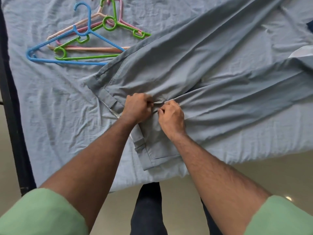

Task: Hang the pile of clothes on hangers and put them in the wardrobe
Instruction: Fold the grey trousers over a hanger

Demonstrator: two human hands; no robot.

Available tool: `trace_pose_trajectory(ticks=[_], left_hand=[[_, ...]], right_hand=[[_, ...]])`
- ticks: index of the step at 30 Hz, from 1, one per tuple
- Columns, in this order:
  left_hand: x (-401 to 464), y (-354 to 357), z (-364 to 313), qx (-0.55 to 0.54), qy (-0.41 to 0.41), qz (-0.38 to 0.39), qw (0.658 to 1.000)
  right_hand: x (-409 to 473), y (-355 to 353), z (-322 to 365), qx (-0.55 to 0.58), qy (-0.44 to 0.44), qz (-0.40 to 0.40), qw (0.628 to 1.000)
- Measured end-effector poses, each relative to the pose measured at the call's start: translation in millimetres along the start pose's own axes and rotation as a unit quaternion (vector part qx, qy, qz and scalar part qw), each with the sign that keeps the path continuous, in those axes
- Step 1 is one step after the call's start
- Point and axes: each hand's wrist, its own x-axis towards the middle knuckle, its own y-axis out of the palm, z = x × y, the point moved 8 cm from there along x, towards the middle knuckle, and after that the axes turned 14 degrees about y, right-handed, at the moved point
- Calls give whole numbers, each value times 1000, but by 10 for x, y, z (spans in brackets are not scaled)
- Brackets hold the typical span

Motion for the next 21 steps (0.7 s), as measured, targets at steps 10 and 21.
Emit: trace_pose_trajectory(ticks=[10, 21], left_hand=[[31, 72, 248, -152, -67, 11, 986], [87, 149, 194, -126, -72, 57, 988]], right_hand=[[35, -69, 1, 80, 36, -45, 995], [105, -64, 43, 49, 109, -38, 992]])
